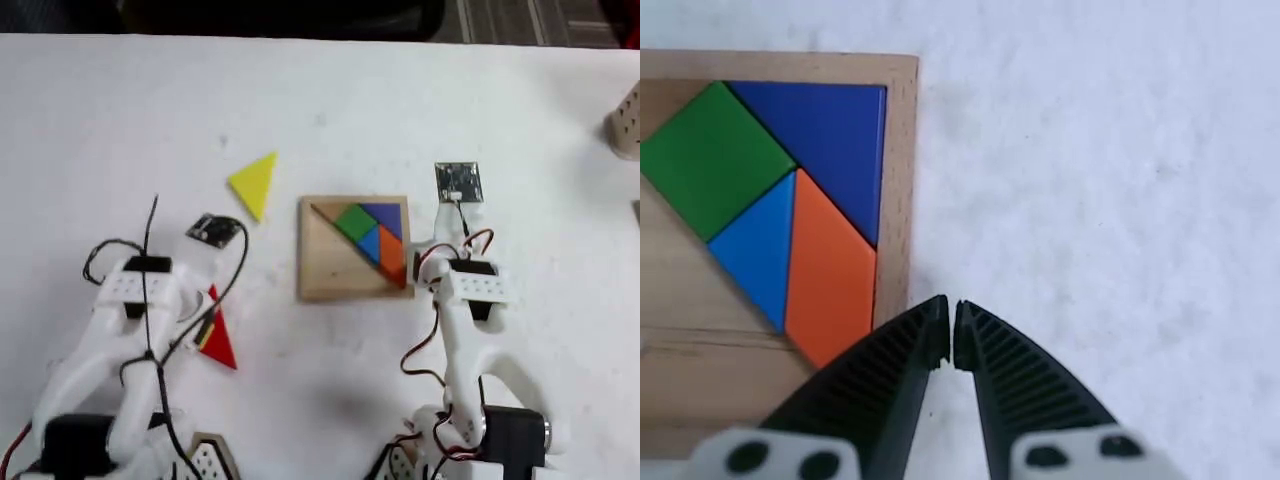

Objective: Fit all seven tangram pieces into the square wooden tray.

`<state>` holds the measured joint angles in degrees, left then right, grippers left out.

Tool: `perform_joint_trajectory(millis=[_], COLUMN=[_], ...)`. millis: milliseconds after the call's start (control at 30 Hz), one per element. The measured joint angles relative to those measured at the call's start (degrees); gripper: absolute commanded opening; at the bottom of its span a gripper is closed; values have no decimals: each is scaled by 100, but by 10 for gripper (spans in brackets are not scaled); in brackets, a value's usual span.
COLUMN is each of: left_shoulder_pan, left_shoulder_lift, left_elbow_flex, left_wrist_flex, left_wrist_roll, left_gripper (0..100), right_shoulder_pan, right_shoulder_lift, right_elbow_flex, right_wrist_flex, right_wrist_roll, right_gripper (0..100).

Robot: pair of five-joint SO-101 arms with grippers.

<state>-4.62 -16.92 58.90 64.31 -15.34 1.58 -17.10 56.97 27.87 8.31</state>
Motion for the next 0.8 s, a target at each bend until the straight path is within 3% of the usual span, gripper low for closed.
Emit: perform_joint_trajectory(millis=[300, 567, 667, 800], left_shoulder_pan=[0, 9, 193, 1002], left_shoulder_lift=[1064, 211, -501, -1020], left_elbow_flex=[-923, -932, -686, -167], left_wrist_flex=[-18, 422, 747, 1073], left_wrist_roll=[888, 923, 545, -220], left_gripper=[23, 23, 23, 23], right_shoulder_pan=[0, 0, 0, -9], right_shoulder_lift=[0, 0, 35, 35], right_elbow_flex=[0, 0, 0, 0], right_wrist_flex=[0, -9, -9, -62], right_wrist_roll=[0, 0, 0, 0], right_gripper=[17, 17, 17, 17])
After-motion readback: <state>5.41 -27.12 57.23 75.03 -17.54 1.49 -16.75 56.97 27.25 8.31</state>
